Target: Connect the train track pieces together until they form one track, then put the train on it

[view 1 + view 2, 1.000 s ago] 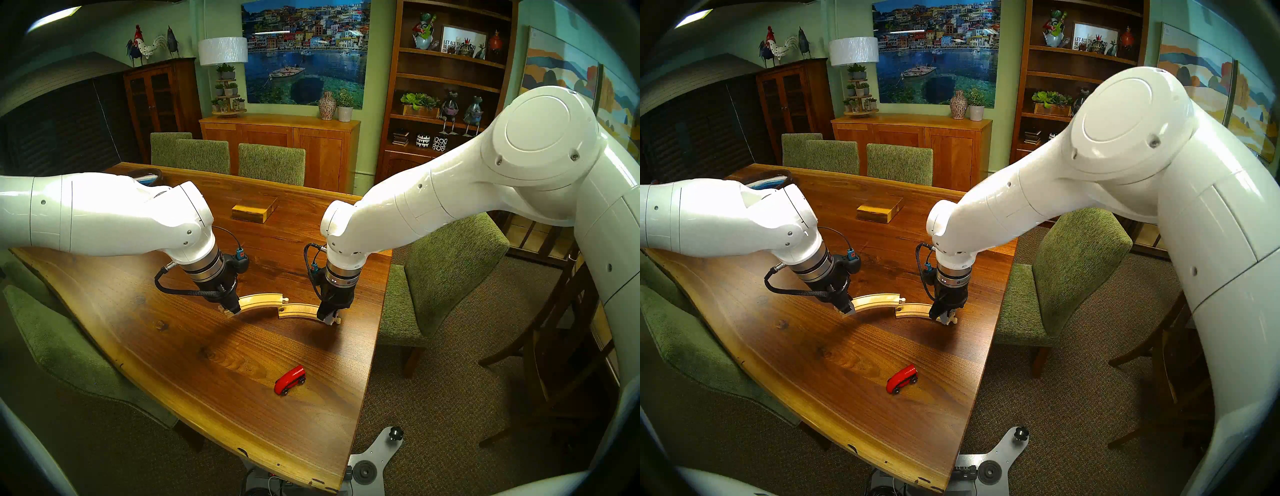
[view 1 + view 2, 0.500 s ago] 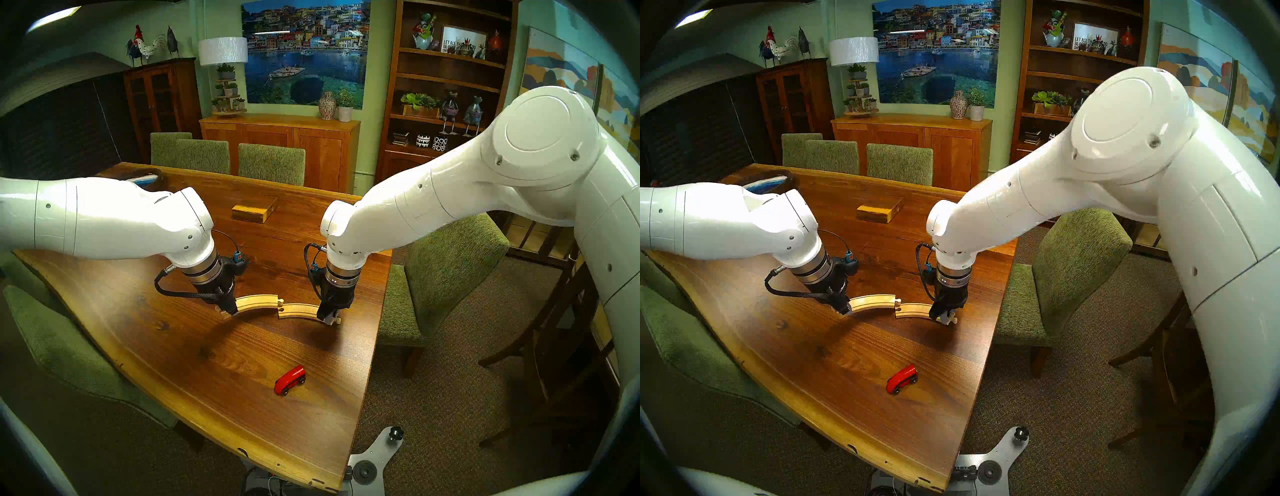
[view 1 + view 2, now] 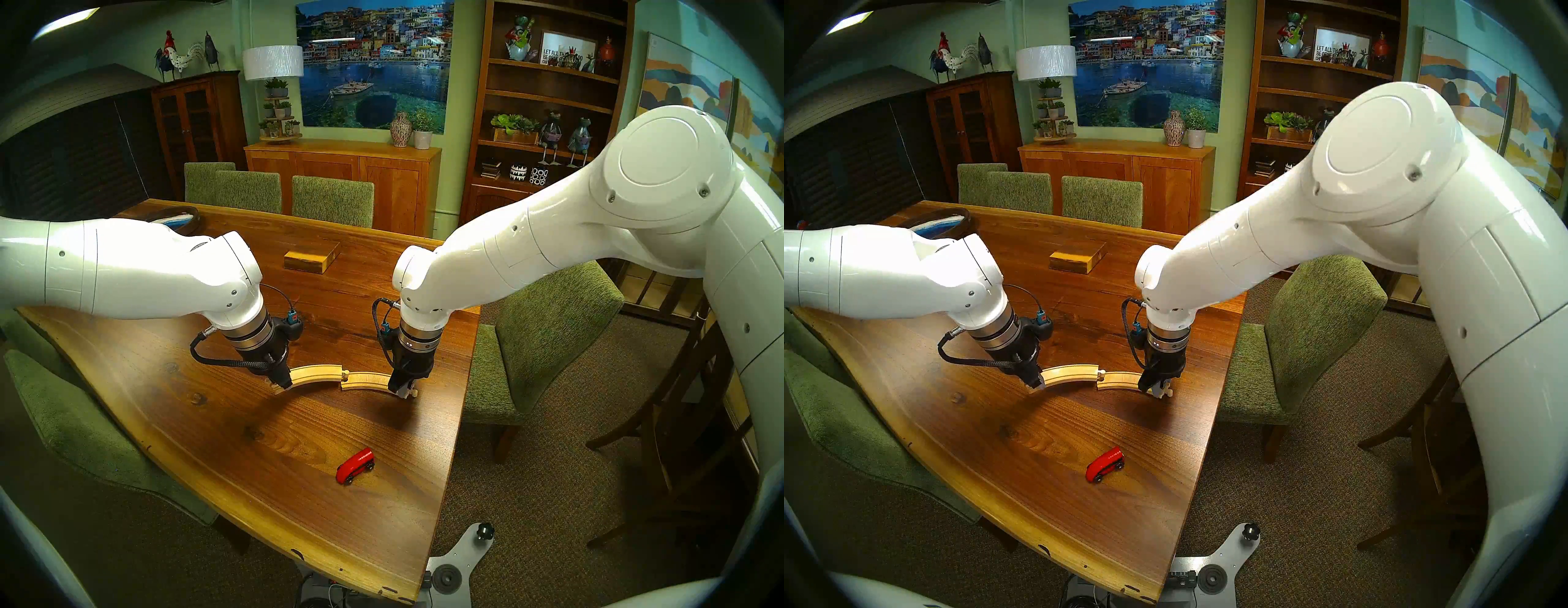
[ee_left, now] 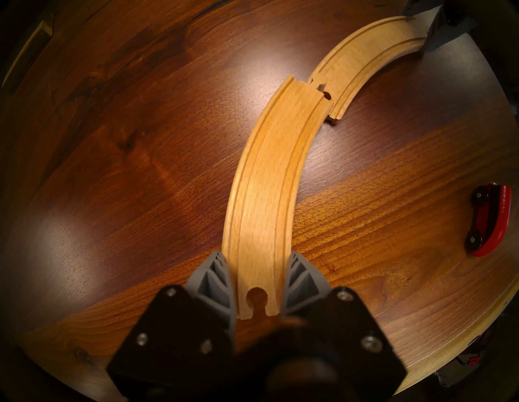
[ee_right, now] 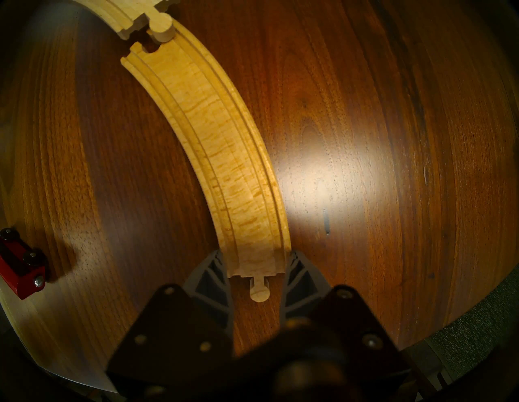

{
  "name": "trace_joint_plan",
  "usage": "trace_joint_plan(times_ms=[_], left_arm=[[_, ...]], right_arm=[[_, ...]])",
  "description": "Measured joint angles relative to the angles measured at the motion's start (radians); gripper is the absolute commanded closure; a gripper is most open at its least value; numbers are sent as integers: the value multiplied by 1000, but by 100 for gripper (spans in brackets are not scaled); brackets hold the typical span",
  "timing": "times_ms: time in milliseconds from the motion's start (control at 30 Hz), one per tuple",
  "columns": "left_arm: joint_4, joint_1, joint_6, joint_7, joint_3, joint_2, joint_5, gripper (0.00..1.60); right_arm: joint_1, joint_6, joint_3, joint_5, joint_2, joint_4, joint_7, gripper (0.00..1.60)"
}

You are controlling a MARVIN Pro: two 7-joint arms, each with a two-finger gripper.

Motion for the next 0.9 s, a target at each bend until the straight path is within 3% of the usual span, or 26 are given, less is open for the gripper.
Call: trace_joint_plan(times_ms=[900], left_arm=[[-45, 16, 6, 42, 5, 0, -28, 160]], right_arm=[[0, 0, 0, 0, 0, 0, 0, 160]])
